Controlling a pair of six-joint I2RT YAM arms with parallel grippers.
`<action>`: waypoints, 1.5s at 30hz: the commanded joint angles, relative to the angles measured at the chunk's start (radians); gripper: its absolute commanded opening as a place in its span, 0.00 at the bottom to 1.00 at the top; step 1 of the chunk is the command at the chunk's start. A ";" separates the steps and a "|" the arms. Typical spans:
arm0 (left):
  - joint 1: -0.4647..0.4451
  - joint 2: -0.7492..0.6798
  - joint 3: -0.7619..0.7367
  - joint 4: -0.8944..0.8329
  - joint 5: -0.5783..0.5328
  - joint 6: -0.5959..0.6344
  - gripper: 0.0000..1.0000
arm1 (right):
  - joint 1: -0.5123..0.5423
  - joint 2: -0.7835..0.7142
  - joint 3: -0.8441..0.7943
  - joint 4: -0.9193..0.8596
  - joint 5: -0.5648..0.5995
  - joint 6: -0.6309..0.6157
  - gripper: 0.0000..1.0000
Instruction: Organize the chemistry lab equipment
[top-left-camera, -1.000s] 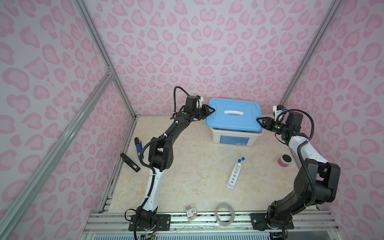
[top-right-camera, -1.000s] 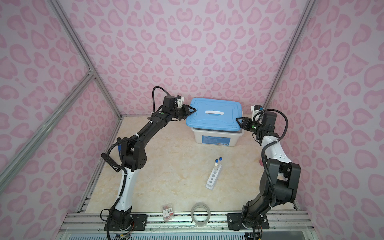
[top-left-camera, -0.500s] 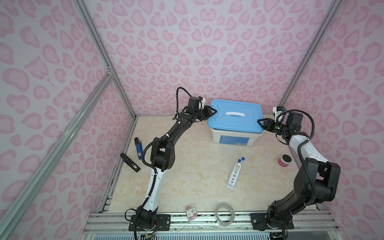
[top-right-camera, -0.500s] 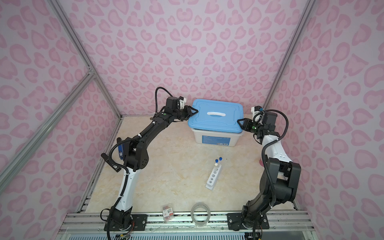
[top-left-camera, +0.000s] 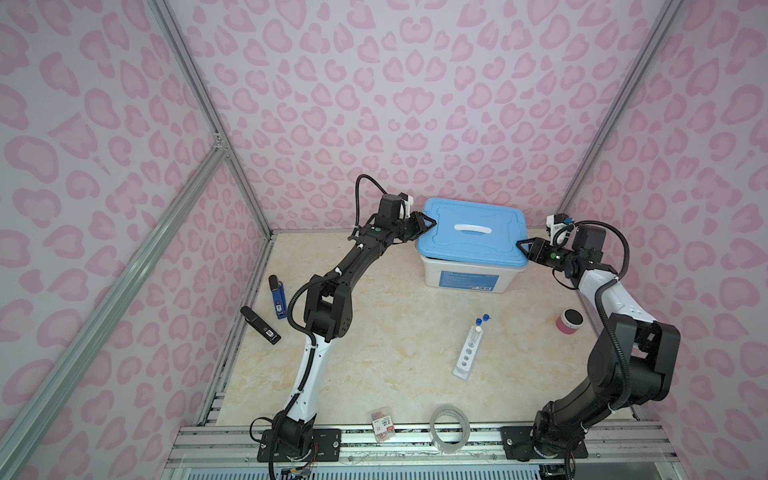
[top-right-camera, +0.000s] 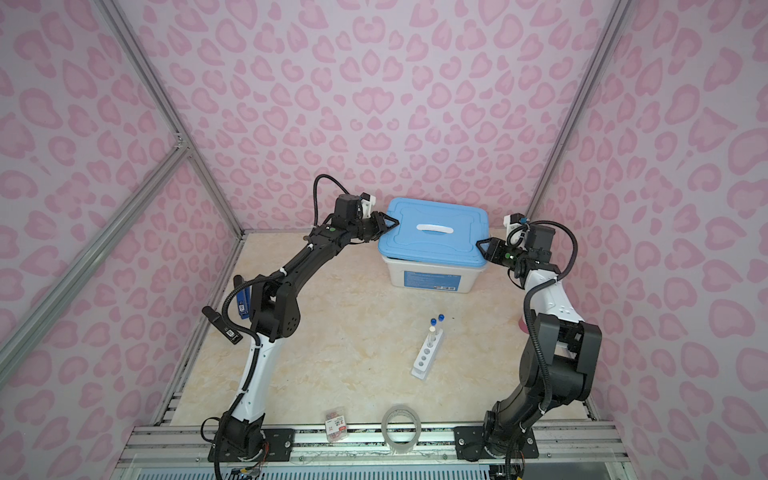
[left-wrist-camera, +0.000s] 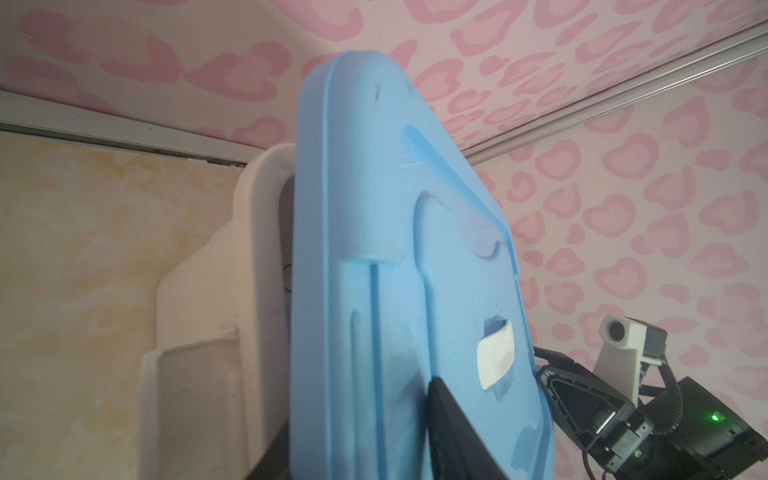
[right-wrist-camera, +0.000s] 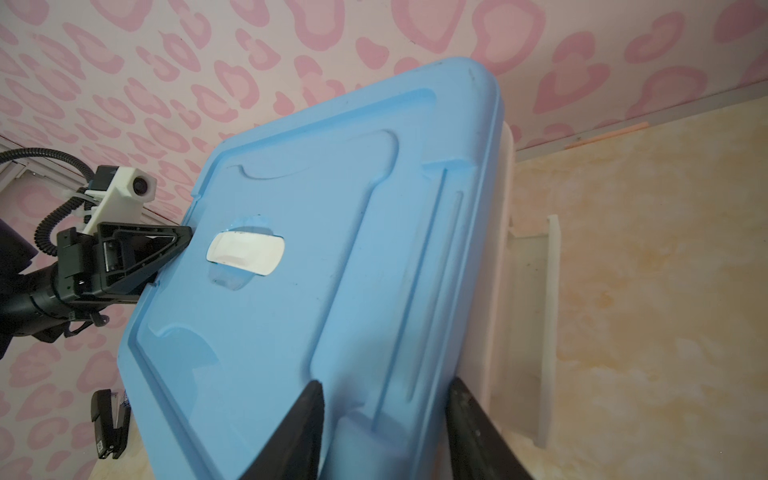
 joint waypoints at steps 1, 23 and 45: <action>-0.004 0.017 0.007 -0.055 -0.024 0.043 0.42 | 0.002 -0.013 -0.003 0.040 -0.022 -0.019 0.47; -0.014 -0.026 -0.012 -0.116 -0.103 0.115 0.51 | 0.001 -0.041 -0.034 0.069 -0.018 0.006 0.47; -0.037 -0.060 0.009 -0.169 -0.177 0.177 0.57 | -0.008 -0.056 -0.065 0.086 -0.022 0.012 0.47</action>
